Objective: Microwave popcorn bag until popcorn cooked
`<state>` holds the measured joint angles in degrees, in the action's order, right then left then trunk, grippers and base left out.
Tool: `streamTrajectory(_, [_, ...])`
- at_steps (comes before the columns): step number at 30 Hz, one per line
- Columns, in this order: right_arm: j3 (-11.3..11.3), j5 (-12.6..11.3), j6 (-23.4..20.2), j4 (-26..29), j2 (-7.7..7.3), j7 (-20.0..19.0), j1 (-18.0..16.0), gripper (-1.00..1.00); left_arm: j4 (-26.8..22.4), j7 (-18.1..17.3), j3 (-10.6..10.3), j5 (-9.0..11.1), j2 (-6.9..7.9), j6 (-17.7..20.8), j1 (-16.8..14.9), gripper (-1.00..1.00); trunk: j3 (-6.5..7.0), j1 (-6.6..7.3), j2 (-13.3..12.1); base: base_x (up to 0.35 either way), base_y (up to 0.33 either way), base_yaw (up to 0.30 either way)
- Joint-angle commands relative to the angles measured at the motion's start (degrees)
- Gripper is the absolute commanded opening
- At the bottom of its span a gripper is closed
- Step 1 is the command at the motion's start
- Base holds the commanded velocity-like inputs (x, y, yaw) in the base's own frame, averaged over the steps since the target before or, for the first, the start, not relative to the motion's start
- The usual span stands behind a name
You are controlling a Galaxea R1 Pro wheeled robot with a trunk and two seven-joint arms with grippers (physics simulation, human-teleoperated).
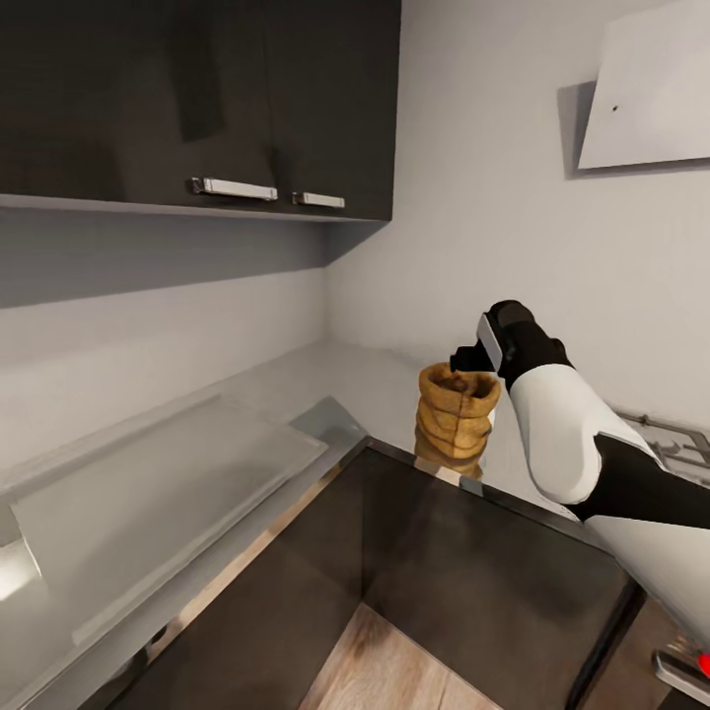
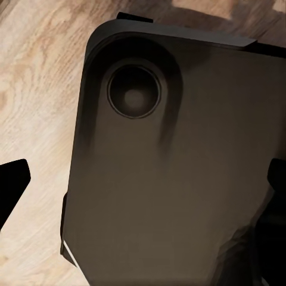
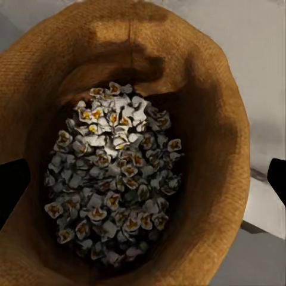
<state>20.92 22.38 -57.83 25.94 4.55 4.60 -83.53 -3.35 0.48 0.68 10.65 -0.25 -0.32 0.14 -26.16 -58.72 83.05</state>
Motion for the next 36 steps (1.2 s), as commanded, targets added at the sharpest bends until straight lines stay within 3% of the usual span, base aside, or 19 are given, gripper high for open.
streamTrajectory(1, [0.35, -0.33, 0.64, -0.32, -0.60, 0.41, -0.05, 1.00, -0.08, 0.05, 0.03, 0.34, -0.01, -0.03, 0.01, 1.00, -0.05, -0.01, 0.03, 0.047, 0.000, 0.000])
streamTrajectory(8, [0.35, -0.31, 3.73, -3.38, -7.65, -0.12, -0.05, 1.00, -0.08, 0.05, 0.04, 0.34, -0.09, -0.03, 0.02, 1.00, -0.05, -0.01, 0.03, 0.008, 0.000, 0.000])
streamTrajectory(10, [0.35, -0.22, 5.36, -5.30, -8.64, -0.30, -0.05, 1.00, -0.09, 0.05, 0.05, 0.34, -0.10, -0.03, 0.03, 1.00, -0.05, -0.01, 0.03, 0.000, 0.000, 0.000])
streamTrajectory(17, [0.18, -0.50, 6.31, -9.38, -8.11, -0.48, -0.05, 1.00, -0.09, 0.05, 0.04, 0.34, -0.10, -0.03, 0.00, 1.00, -0.05, -0.01, 0.03, 0.000, 0.000, 0.000])
streamTrajectory(23, [0.18, -0.80, 7.62, -11.67, -5.88, -0.39, -0.05, 1.00, -0.08, 0.05, 0.03, 0.34, -0.10, -0.03, 0.01, 1.00, -0.05, -0.01, 0.03, 0.000, 0.000, 0.000])
streamTrajectory(30, [0.26, -0.77, 12.00, -15.18, -5.82, -0.09, -0.05, 1.00, -0.08, 0.05, 0.03, 0.34, -0.10, -0.03, 0.02, 1.00, -0.05, -0.01, 0.03, 0.000, 0.000, 0.000])
streamTrajectory(31, [0.27, -0.76, 12.06, -15.20, -5.84, 0.03, -0.05, -1.00, -0.08, 0.05, 0.03, 0.34, -0.10, -0.03, 0.03, 1.00, -0.05, -0.01, 0.03, 0.000, 0.000, 0.000])
streamTrajectory(36, [0.27, -0.76, 12.15, -15.30, -6.03, 0.15, -0.05, -1.00, -0.08, 0.05, 0.03, 0.34, -0.10, -0.03, 0.00, 1.00, -0.05, -0.01, 0.03, 0.000, 0.000, 0.000])
